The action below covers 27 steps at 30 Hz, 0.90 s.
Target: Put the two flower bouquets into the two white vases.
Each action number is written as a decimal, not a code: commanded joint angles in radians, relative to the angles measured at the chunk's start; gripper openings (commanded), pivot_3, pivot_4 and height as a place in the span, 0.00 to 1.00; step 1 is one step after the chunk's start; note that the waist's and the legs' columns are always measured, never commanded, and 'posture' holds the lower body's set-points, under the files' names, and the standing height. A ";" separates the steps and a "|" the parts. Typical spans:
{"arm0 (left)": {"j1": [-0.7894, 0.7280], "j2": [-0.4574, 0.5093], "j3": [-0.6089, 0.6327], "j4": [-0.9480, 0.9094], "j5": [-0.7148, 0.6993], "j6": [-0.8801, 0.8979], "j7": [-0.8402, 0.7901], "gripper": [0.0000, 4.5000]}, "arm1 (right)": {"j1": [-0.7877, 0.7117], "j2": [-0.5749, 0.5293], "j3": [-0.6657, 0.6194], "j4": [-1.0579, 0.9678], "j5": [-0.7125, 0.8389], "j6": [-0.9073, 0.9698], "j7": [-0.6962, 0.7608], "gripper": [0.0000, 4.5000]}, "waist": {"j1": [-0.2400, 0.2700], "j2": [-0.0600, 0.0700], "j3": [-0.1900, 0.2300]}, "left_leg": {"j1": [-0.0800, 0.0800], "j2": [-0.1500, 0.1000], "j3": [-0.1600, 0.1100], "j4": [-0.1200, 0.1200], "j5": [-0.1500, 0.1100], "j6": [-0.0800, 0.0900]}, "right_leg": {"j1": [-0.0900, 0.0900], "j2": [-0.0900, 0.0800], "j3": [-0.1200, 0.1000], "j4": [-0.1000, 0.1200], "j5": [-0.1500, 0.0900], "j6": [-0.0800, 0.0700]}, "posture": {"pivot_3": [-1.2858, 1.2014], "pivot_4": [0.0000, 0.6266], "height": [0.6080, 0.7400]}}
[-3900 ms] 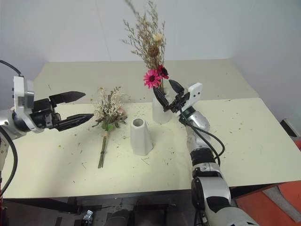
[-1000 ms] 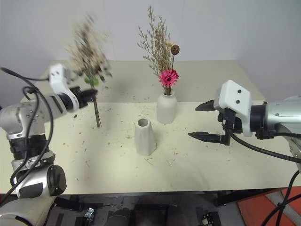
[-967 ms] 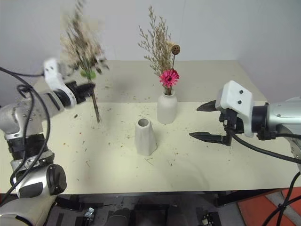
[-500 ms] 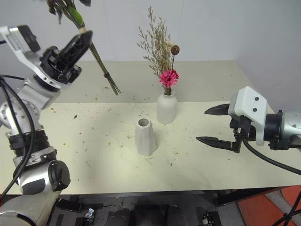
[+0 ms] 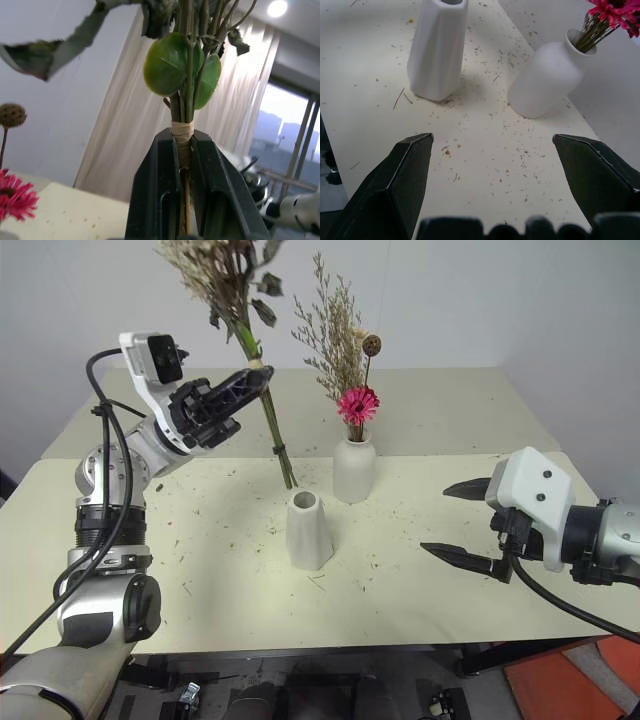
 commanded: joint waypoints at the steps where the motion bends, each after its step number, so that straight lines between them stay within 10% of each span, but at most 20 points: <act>1: -0.006 0.009 -0.011 -0.006 0.035 -0.062 -0.030 0.02 | 0.007 0.000 -0.049 -0.031 0.014 0.010 -0.021 1.00 | 0.001 0.000 0.000 | 0.000 0.000 0.000 0.000 0.000 0.000 | 0.000 0.000 0.000 0.000 0.000 0.000 | 0.52 0.24 1.00; 27: 0.003 -0.039 -0.015 0.080 0.078 -0.086 -0.026 0.02 | 0.032 -0.006 -0.048 -0.045 0.013 0.025 -0.052 1.00 | 0.002 0.000 0.000 | 0.000 0.000 0.000 0.001 0.000 0.000 | 0.001 0.000 0.000 0.000 0.000 0.000 | 0.52 0.24 1.00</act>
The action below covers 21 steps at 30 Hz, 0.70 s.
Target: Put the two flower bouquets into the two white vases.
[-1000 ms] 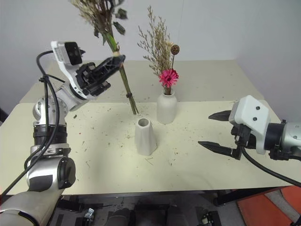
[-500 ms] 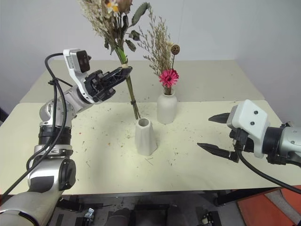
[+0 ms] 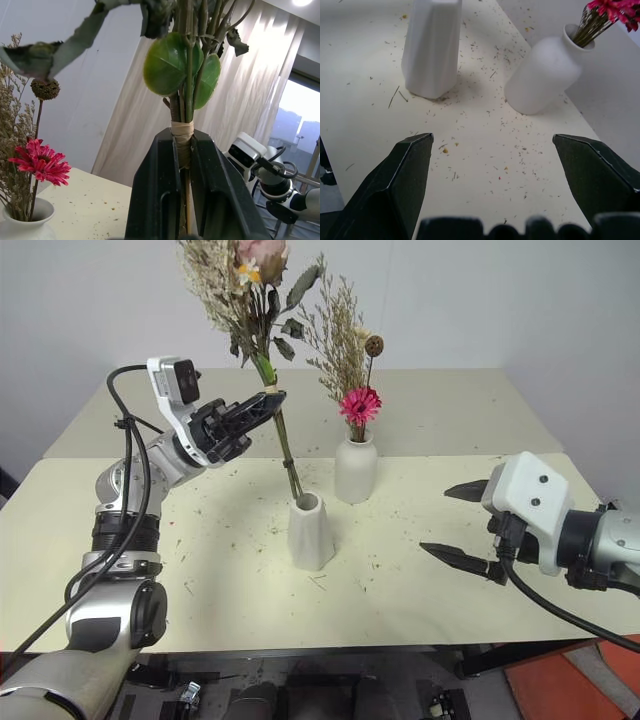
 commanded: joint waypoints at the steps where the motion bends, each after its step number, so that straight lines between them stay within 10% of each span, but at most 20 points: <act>1: -0.026 -0.002 -0.002 -0.006 -0.003 0.002 -0.010 0.02 | -0.002 -0.006 -0.044 -0.020 0.010 0.005 -0.010 1.00 | 0.000 0.000 0.000 | 0.000 0.000 0.000 0.000 0.000 0.000 | 0.000 0.000 0.000 0.000 0.000 0.000 | 0.52 0.24 1.00; 21: -0.029 0.023 -0.002 -0.059 -0.017 0.018 -0.050 0.02 | -0.017 0.004 -0.018 -0.002 0.005 -0.019 -0.013 1.00 | 0.000 0.000 0.000 | 0.000 0.000 0.000 0.000 0.000 0.000 | 0.000 0.000 0.000 0.000 0.000 0.000 | 0.52 0.24 1.00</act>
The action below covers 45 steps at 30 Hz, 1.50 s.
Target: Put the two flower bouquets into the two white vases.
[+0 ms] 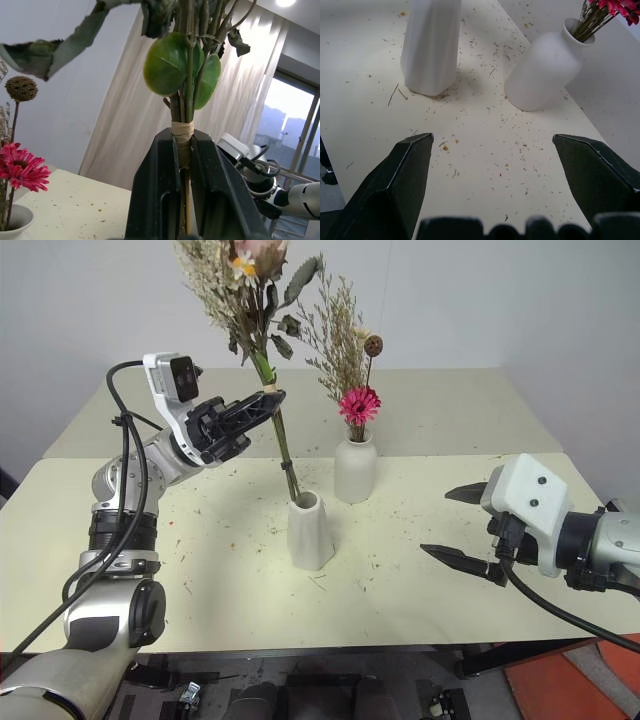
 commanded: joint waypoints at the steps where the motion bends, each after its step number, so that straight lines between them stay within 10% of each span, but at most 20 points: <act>1: -0.024 0.008 0.002 -0.029 -0.002 -0.021 -0.014 0.02 | -0.017 0.004 -0.021 -0.004 0.008 -0.019 -0.009 1.00 | 0.000 0.000 0.000 | 0.000 0.000 0.000 0.000 0.000 0.000 | 0.000 0.000 0.000 0.000 0.000 0.000 | 0.52 0.24 1.00; 45: -0.016 -0.044 0.008 -0.005 0.006 -0.077 -0.045 0.02 | -0.007 0.003 -0.011 -0.005 -0.010 -0.019 -0.016 1.00 | 0.000 0.000 -0.001 | 0.000 0.000 0.000 0.001 0.000 0.000 | 0.000 0.000 0.000 0.000 0.000 0.000 | 0.52 0.24 1.00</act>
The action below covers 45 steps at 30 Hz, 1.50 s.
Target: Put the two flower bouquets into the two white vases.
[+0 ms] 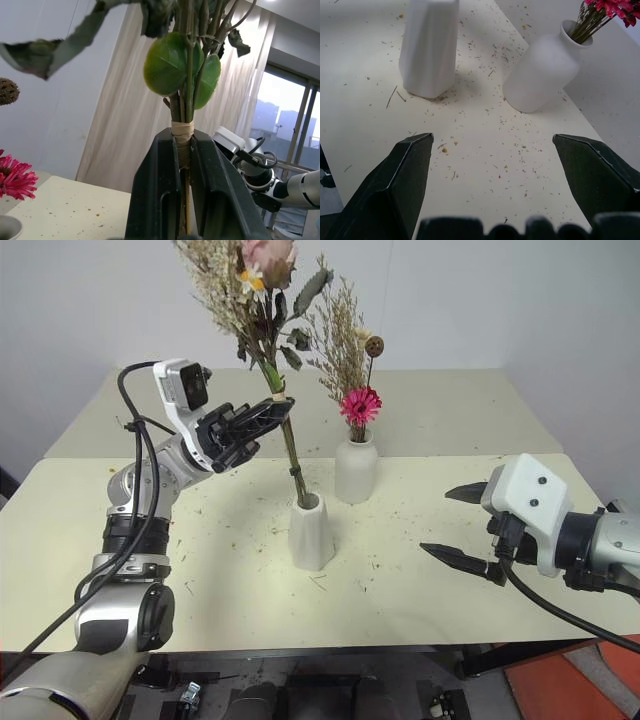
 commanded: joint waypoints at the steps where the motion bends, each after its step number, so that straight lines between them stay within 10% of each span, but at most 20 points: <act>1: -0.034 0.004 0.023 -0.008 -0.028 0.002 -0.002 0.02 | -0.007 -0.006 -0.012 -0.004 -0.008 -0.018 -0.008 1.00 | -0.001 0.000 0.000 | 0.000 0.000 0.000 0.000 0.000 0.000 | 0.000 0.000 0.000 0.000 0.000 0.000 | 0.52 0.24 1.00; 45: 0.075 0.012 -0.127 -0.029 0.153 -0.188 -0.096 0.02 | 0.000 0.011 0.014 -0.003 -0.012 -0.021 -0.020 1.00 | 0.000 0.000 0.000 | 0.000 0.000 0.000 0.000 0.000 0.000 | 0.000 0.000 0.000 0.000 0.000 0.000 | 0.52 0.24 1.00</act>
